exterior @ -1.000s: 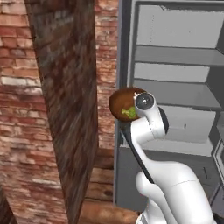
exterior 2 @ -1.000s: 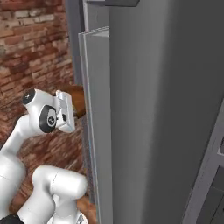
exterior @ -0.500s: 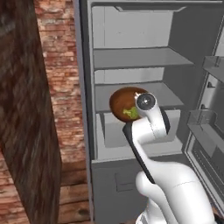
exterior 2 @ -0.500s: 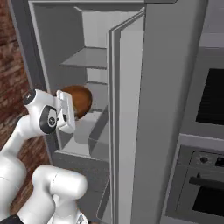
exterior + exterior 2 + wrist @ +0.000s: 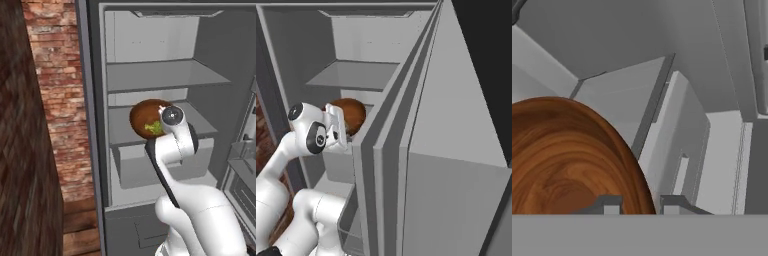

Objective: Move the cup from next to the sink to the open cabinet. Then, move the bowl with the broccoli to the fridge to clear the area for faucet cleaning.

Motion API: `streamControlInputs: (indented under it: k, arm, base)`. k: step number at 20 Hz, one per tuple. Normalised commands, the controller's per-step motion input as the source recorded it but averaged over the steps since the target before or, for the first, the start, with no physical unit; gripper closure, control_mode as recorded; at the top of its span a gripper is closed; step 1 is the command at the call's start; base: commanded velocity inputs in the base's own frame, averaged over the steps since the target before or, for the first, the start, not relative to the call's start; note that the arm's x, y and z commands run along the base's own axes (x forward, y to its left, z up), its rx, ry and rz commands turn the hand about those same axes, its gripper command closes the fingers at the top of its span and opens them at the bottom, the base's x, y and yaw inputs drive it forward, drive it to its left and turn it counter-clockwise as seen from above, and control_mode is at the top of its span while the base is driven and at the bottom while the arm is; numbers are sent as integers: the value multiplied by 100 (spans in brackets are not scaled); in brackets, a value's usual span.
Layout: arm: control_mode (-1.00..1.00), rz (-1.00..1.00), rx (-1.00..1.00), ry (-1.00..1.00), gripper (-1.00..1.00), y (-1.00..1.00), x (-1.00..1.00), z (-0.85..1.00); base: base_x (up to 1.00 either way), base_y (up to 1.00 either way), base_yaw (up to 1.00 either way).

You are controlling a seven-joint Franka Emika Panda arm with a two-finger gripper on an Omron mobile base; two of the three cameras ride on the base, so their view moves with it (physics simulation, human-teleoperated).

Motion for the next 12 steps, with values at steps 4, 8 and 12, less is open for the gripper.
streamControlInputs:
  k: [4,8,12]
  arm:
    - [-100,0,0,0,100,0,-1,19]
    - [-100,0,0,-6,100,-1,-33,87]
    - [-100,5,1,-8,100,-15,-6,100]
  base:
    - [16,1,-3]
    - [0,0,0]
    - [0,0,0]
